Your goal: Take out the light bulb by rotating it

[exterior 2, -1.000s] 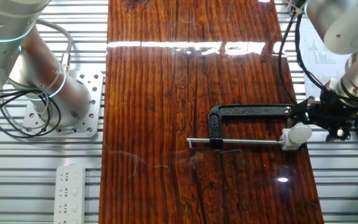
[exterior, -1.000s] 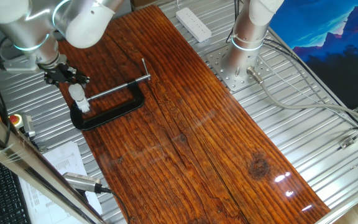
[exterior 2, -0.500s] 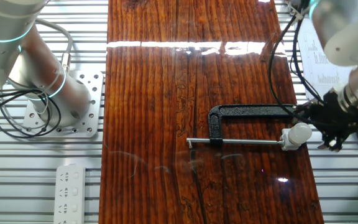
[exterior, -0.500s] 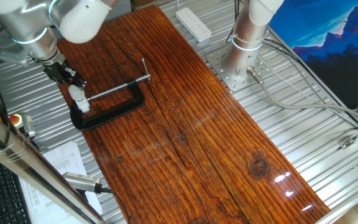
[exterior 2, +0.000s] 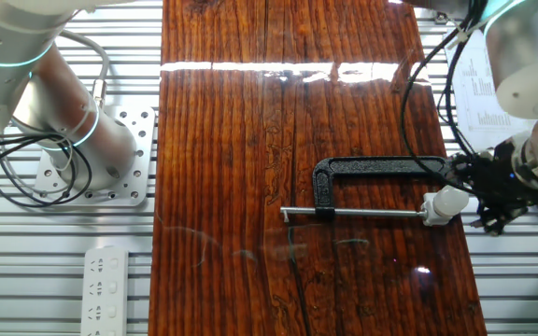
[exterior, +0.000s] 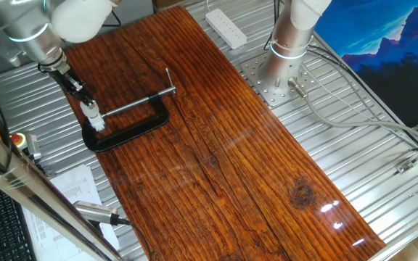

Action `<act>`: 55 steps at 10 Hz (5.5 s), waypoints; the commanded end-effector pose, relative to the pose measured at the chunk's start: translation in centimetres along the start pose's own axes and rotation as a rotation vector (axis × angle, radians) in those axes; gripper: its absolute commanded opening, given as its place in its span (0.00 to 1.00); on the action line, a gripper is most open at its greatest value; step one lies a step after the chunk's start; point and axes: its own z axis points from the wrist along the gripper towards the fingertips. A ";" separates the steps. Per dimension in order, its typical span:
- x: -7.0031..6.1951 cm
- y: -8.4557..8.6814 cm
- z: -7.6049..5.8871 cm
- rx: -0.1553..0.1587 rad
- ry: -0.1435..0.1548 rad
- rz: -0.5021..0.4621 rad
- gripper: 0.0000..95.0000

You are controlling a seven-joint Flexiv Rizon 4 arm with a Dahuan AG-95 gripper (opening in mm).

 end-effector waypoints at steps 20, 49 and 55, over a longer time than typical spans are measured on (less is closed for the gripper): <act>0.3 1.1 1.0 0.049 -0.015 0.204 0.60; 0.4 0.4 1.4 0.090 0.002 -0.067 0.00; 0.4 0.5 1.4 0.126 0.038 -0.353 0.00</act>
